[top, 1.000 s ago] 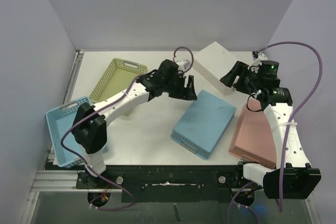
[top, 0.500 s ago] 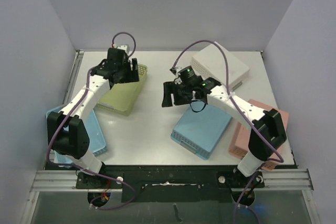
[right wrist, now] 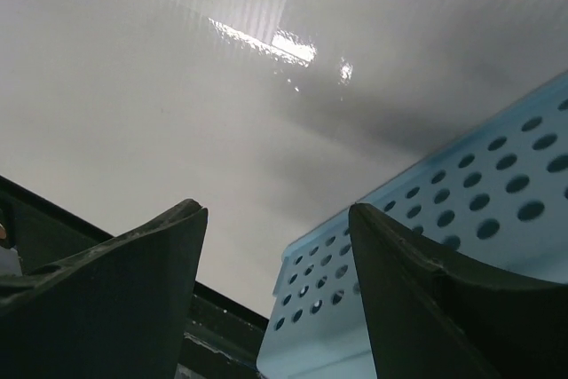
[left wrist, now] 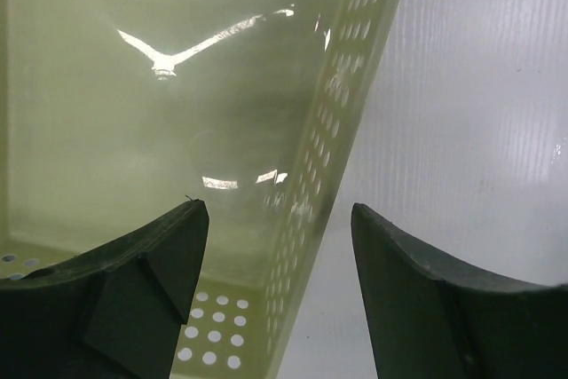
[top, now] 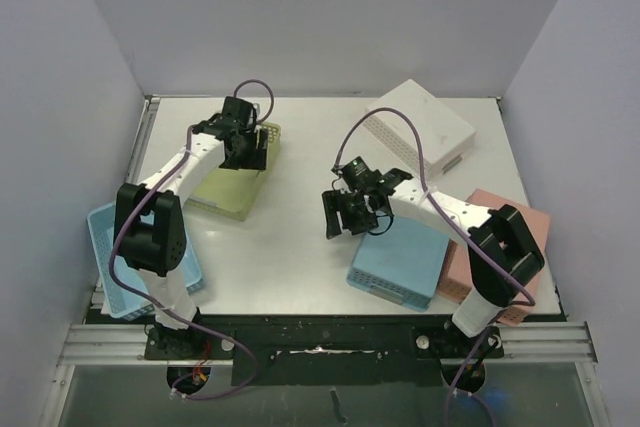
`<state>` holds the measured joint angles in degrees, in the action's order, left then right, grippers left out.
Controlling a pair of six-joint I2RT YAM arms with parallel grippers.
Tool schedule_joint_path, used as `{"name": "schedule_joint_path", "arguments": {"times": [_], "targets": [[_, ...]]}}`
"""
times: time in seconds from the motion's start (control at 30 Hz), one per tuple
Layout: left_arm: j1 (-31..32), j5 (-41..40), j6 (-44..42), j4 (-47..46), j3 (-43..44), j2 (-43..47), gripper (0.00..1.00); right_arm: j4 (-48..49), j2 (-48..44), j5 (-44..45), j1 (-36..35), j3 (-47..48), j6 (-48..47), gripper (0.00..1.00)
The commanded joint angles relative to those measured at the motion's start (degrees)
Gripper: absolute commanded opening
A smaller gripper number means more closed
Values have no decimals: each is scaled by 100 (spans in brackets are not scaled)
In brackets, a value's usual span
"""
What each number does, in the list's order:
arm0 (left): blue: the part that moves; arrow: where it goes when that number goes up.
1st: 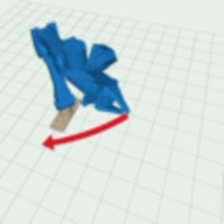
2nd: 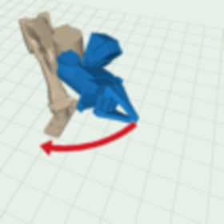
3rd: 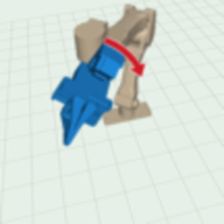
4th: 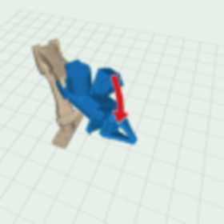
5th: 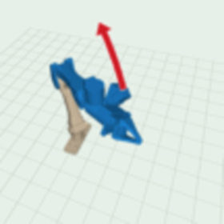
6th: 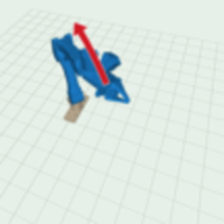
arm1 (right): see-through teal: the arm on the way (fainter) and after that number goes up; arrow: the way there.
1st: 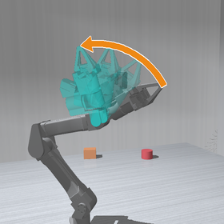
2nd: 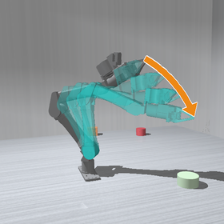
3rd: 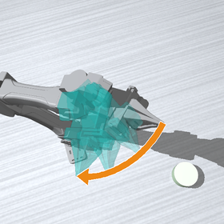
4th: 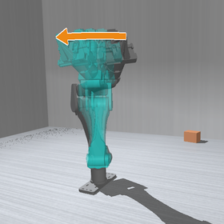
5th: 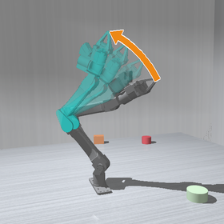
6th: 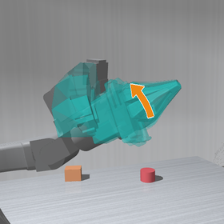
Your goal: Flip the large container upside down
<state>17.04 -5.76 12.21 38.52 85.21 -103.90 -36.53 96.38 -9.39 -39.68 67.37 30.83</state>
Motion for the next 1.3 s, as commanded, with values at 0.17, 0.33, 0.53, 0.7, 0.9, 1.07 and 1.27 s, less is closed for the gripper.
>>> {"name": "schedule_joint_path", "arguments": {"times": [0.17, 0.33, 0.53, 0.7, 0.9, 1.07, 1.27], "targets": [[72, 482, 79, -418, -54, -406, 49, -240, -1226, 747, 68, -2, 201, 68], [406, 579, -11, -163, 340, -685, 0, -370, -1377, 1108, 63, 152, 152, 67], [937, 1160, -57, 248, 1222, -488, 0, -263, -1941, 1636, 179, -7, 383, 68], [980, 2629, 434, 106, 1847, -252, 0, -189, -2486, 1870, 518, -140, 450, 69], [666, 5037, 2277, -1920, 1140, 206, 0, -134, -2911, 1767, 1003, -295, 419, 70], [140, 6282, 6097, -7253, -942, 343, 0, -38, -2830, 1465, 1007, -401, 559, 69], [-252, 6401, 6929, -8245, -1694, 250, 0, 135, -2830, 1345, 999, -489, 639, 69]]}}
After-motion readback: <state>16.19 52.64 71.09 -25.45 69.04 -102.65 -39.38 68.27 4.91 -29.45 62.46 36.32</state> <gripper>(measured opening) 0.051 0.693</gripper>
